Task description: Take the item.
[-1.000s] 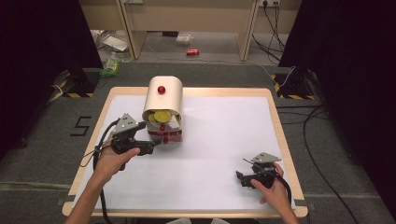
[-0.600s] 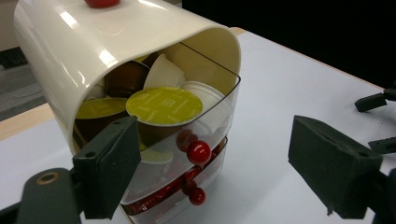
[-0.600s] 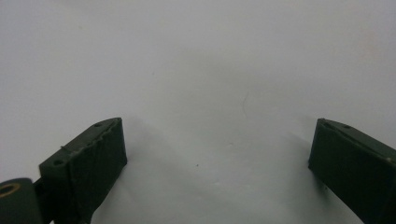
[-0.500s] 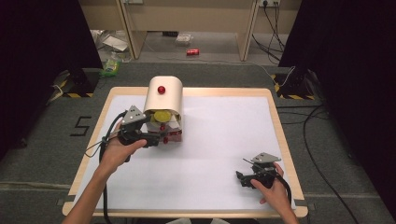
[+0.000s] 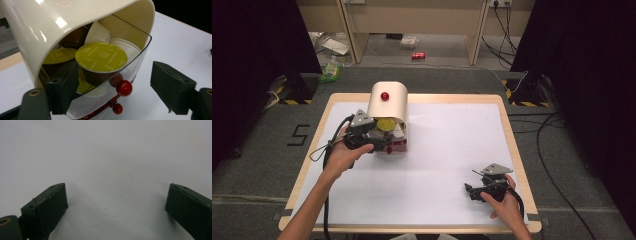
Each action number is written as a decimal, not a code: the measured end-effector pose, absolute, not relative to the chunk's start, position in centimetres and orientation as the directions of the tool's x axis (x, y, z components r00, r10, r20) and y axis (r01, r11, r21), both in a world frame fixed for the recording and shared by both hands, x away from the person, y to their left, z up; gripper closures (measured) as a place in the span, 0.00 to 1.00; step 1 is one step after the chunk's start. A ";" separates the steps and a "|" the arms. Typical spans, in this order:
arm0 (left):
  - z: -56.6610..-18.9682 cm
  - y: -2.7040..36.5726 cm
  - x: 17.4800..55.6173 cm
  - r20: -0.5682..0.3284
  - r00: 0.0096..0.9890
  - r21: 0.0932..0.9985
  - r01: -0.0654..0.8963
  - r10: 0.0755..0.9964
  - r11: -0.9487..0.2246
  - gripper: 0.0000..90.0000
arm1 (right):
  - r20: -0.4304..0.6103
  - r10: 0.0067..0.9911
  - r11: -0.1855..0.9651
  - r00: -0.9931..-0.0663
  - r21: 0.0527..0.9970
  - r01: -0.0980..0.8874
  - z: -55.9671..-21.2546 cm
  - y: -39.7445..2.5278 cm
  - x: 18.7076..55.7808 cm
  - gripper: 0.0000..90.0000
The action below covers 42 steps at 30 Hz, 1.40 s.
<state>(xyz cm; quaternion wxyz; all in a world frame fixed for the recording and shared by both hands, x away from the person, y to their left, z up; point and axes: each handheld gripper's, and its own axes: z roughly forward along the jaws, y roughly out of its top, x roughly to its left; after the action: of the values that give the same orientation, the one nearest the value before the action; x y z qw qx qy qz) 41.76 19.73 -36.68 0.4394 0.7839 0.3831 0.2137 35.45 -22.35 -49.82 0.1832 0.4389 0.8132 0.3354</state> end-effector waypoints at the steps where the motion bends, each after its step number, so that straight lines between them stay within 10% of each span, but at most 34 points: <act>1: -36.7 19.8 41.7 0.001 0.616 0.851 0.413 0.788 -0.324 0.26 | -0.003 0.837 0.390 -0.547 0.706 0.591 -49.8 -22.3 35.5 0.05; 42: -37.1 19.6 37.5 0.053 0.633 0.850 0.377 0.772 -0.368 0.26 | -0.004 0.837 0.390 -0.548 0.706 0.591 -49.8 -22.3 35.4 0.05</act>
<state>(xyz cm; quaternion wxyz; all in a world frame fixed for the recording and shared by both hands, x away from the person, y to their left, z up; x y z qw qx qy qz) 37.47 19.59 -37.15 0.4307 0.7944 0.3616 0.2296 35.45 -22.35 -49.82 0.1834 0.4388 0.8133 0.3353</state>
